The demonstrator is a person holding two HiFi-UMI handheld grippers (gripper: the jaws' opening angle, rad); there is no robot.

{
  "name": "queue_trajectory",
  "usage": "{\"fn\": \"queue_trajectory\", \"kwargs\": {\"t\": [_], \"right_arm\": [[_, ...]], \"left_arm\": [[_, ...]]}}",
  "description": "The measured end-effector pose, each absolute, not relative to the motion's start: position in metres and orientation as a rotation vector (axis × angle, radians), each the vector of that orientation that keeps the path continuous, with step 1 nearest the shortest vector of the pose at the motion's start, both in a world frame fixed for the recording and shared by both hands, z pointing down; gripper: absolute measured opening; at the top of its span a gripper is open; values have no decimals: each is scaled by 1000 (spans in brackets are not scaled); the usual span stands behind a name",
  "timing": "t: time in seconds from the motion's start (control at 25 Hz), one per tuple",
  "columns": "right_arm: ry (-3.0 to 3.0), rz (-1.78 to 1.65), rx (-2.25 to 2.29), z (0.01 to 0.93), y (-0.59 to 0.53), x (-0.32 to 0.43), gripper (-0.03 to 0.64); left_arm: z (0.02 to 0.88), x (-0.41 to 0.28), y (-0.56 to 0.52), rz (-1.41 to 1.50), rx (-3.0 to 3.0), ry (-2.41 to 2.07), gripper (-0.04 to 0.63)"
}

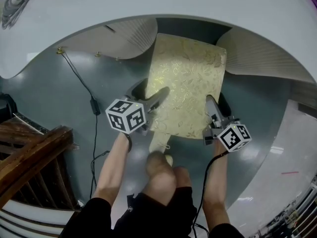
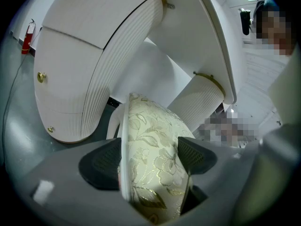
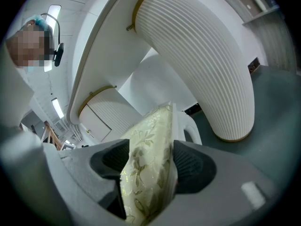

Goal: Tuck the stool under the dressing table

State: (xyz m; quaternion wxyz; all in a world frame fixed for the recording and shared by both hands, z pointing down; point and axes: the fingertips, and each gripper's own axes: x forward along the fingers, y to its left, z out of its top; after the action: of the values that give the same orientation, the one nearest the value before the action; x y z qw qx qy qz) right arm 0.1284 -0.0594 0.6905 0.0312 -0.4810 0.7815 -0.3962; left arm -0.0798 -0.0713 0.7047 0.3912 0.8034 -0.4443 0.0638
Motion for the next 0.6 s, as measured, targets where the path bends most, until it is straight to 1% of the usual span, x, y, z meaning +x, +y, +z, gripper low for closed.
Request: {"fn": "queue_trajectory", "kwargs": {"t": [0.6], "right_arm": [[2403,-1281,-1481,694,-63,129,295]], "left_arm": [[706,-79,-74,194,2022,-1110,374]]}}
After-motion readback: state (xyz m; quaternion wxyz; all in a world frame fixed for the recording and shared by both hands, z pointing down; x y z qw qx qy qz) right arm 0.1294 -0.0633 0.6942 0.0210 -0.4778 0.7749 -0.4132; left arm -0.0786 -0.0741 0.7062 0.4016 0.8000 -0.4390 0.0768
